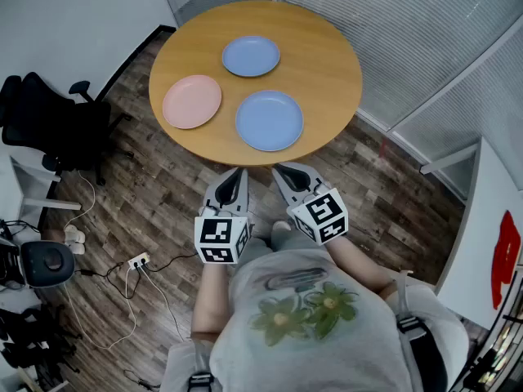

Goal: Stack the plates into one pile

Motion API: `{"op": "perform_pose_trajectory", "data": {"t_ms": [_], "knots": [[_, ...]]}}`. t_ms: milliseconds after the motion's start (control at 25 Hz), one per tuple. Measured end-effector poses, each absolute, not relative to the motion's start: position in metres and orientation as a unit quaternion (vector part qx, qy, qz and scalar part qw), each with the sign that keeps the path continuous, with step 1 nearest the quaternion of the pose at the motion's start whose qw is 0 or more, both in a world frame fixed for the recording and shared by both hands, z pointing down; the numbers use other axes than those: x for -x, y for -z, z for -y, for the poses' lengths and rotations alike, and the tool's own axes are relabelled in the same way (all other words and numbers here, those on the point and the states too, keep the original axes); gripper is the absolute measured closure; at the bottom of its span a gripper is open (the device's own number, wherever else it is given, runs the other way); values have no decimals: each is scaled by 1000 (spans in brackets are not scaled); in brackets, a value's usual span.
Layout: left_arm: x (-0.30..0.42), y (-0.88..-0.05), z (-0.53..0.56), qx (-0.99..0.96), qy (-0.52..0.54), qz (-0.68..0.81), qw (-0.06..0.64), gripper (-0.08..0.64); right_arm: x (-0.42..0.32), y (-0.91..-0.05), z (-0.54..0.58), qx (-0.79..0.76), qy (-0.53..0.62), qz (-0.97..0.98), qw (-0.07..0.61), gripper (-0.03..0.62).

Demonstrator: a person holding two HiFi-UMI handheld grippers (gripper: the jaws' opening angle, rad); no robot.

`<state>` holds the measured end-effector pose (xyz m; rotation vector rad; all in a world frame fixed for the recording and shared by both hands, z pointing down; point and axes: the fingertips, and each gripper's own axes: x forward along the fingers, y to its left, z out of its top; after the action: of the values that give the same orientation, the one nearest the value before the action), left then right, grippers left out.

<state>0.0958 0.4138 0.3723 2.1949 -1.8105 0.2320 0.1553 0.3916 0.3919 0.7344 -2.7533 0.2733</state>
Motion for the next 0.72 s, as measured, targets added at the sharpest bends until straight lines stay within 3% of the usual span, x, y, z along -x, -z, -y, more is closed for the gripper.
{"op": "perform_pose_trajectory", "data": {"t_ms": [360,720], "knots": [[-115,-398,-386,-737,-81,649,169,541,-186,-417,-360,-222,-110,957,149,548],[-98,-411,-360,-722,-97,661,181,541,-171,-430,-330,-208,-123,958,155,547]]}}
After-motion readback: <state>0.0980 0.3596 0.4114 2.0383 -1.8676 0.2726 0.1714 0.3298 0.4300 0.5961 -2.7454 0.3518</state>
